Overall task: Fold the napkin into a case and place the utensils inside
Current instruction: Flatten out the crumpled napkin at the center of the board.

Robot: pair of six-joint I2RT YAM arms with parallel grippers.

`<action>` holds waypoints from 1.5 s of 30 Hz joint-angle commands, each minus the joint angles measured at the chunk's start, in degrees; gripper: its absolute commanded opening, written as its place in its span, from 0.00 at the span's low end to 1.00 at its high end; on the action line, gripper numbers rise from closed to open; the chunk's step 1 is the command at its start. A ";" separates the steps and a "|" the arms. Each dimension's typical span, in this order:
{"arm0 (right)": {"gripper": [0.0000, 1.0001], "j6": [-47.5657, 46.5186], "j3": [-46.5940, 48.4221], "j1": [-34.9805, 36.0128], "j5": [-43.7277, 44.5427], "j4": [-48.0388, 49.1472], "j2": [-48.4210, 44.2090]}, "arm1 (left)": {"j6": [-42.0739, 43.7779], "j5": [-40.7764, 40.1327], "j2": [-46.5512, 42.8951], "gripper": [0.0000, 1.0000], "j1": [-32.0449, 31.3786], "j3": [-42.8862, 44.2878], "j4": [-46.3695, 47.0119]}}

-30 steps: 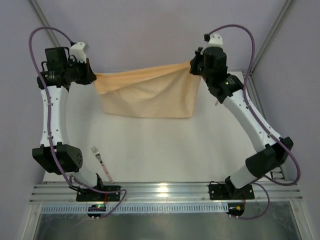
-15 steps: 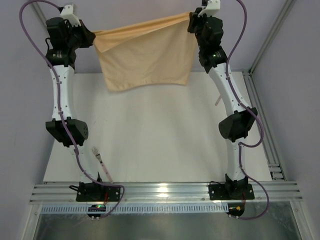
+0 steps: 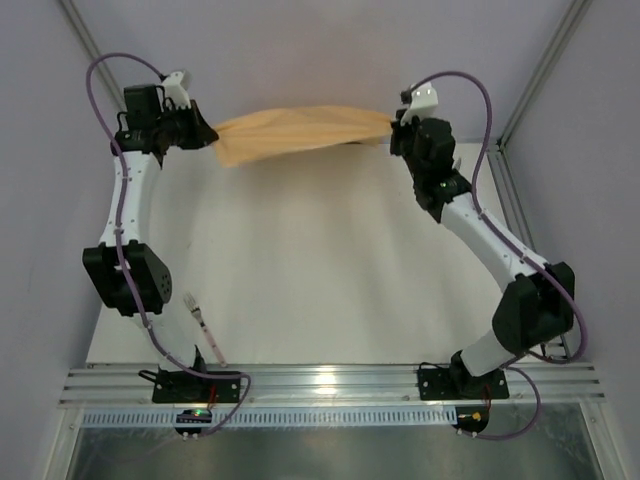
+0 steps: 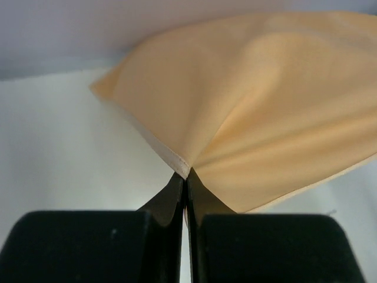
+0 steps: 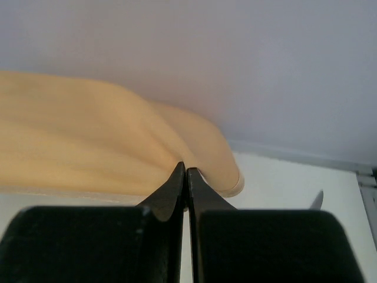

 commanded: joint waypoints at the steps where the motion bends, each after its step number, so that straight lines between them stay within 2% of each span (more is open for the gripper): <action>1: 0.04 -3.87 -16.47 6.48 9.91 7.46 -13.53 | 7.16 3.79 -9.18 0.00 0.98 -10.59 -5.09; 2: 0.04 -4.83 -24.08 8.42 11.86 7.55 -15.81 | 8.39 3.62 -10.94 0.00 0.98 -17.24 -6.24; 3: 0.04 -4.84 -27.55 12.27 13.71 7.90 -19.93 | 9.45 3.45 -14.61 0.00 1.07 -20.70 -8.16; 5: 0.04 -3.18 -36.70 15.28 17.32 7.21 -23.38 | 13.49 2.05 -18.23 0.00 1.16 -27.55 -9.84; 6: 0.04 0.40 -38.90 16.42 17.94 4.85 -24.79 | 14.37 0.73 -21.38 0.00 1.07 -34.03 -10.81; 9: 0.04 10.14 -46.12 18.28 18.56 -1.47 -28.57 | 17.80 -1.73 -25.00 0.00 1.07 -44.42 -12.83; 16: 0.04 24.93 -55.70 21.09 17.77 -13.53 -30.86 | 24.65 -7.00 -25.81 0.00 1.24 -58.42 -15.38; 19: 0.04 29.76 -56.32 23.11 16.98 -18.89 -31.30 | 27.30 -9.47 -26.68 0.00 1.42 -59.58 -17.57; 22: 0.04 33.55 -56.41 25.92 16.36 -24.08 -31.22 | 29.66 -8.69 -27.65 0.01 1.42 -59.84 -20.04; 25: 0.04 36.02 -57.03 27.25 14.09 -25.93 -31.04 | 31.25 -9.82 -26.95 0.10 1.16 -59.85 -20.05; 27: 0.04 37.78 -56.85 27.25 12.85 -25.67 -30.34 | 32.39 -11.32 -25.37 0.28 1.16 -59.58 -18.30; 28: 0.04 38.13 -56.24 27.25 11.98 -25.58 -29.99 | 32.83 -12.19 -24.85 0.41 1.16 -59.23 -17.77; 29: 0.04 38.75 -55.80 27.25 11.71 -25.58 -29.55 | 33.27 -14.11 -24.32 0.46 1.07 -58.71 -17.33; 31: 0.04 39.28 -54.49 27.25 11.70 -25.84 -28.33 | 34.41 -15.80 -23.78 0.53 0.98 -56.51 -16.97; 33: 0.04 40.07 -53.78 27.16 11.62 -25.85 -27.44 | 35.82 -16.42 -26.84 0.54 0.72 -54.76 -17.06; 34: 0.04 40.16 -53.34 27.16 11.35 -25.76 -26.66 | 38.35 -16.42 -28.86 0.53 0.02 -54.92 -17.06; 36: 0.04 40.59 -52.90 27.16 11.18 -25.67 -25.86 | 42.74 -20.08 -36.04 0.50 -6.28 -58.24 -17.32; 37: 0.04 40.60 -52.64 27.16 11.09 -25.50 -25.33 | 47.55 -21.50 -38.35 0.47 -9.79 -60.26 -17.76; 38: 0.04 40.68 -52.63 27.16 11.17 -25.23 -25.07 | 50.04 -22.47 -40.38 0.47 -17.05 -62.37 -18.54; 40: 0.04 40.60 -52.63 27.16 11.35 -25.06 -24.63 | 54.17 -23.27 -43.28 0.48 -22.73 -67.37 -23.18; 43: 0.04 40.51 -52.72 27.07 11.88 -25.23 -24.71 | 56.91 -25.55 -39.63 0.53 -25.91 -70.38 -27.50; 45: 0.04 40.34 -52.72 26.90 12.05 -25.14 -24.80 | 56.48 -28.18 -37.59 0.55 -27.74 -72.05 -27.08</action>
